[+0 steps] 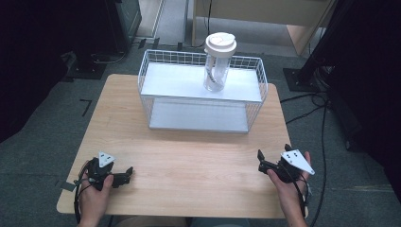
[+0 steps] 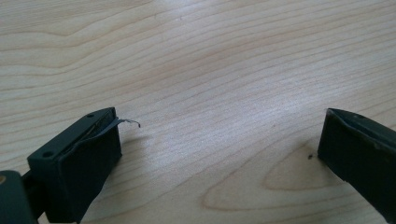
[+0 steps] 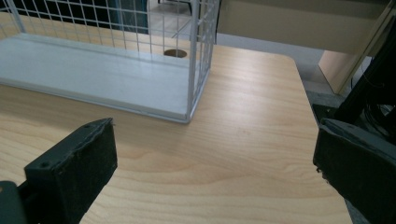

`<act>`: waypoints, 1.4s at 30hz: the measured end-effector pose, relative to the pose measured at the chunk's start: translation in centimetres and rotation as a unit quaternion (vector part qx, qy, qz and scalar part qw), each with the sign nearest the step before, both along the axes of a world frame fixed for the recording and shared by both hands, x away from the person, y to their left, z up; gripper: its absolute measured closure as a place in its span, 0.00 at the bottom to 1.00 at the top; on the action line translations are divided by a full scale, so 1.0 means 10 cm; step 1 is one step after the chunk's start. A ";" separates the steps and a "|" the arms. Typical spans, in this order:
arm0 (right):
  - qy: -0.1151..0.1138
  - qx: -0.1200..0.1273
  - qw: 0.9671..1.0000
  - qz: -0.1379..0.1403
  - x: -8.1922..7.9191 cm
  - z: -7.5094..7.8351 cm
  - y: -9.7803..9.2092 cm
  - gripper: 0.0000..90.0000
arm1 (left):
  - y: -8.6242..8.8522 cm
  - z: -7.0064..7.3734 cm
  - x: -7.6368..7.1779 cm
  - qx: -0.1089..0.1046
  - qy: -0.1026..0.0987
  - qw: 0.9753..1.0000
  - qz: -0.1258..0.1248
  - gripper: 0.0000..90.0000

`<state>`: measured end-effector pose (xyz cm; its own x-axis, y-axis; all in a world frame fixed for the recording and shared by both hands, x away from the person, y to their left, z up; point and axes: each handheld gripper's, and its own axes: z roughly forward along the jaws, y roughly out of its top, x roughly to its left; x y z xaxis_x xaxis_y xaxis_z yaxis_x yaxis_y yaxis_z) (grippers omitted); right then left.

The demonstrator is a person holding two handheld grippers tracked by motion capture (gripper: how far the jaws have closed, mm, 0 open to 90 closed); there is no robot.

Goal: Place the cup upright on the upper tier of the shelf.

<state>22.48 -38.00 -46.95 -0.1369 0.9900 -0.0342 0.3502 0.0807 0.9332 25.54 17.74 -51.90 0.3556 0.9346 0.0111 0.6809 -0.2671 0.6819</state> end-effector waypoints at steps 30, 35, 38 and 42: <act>0.105 -0.004 0.994 -0.028 -0.29 -0.51 -0.45 0.00 | 0.00 0.00 0.00 0.000 0.000 1.000 0.000 0.00; 0.147 -0.020 0.989 -0.022 -0.31 -0.53 -0.47 0.00 | 0.00 0.00 0.00 0.000 0.000 1.000 0.000 0.00; 0.169 -0.014 0.985 -0.018 -0.32 -0.55 -0.48 0.00 | 0.00 0.00 0.00 0.000 0.000 1.000 0.000 0.00; 0.187 -0.024 0.982 -0.016 -0.32 -0.56 -0.45 0.00 | 0.00 0.00 0.00 0.000 0.000 1.000 0.000 0.00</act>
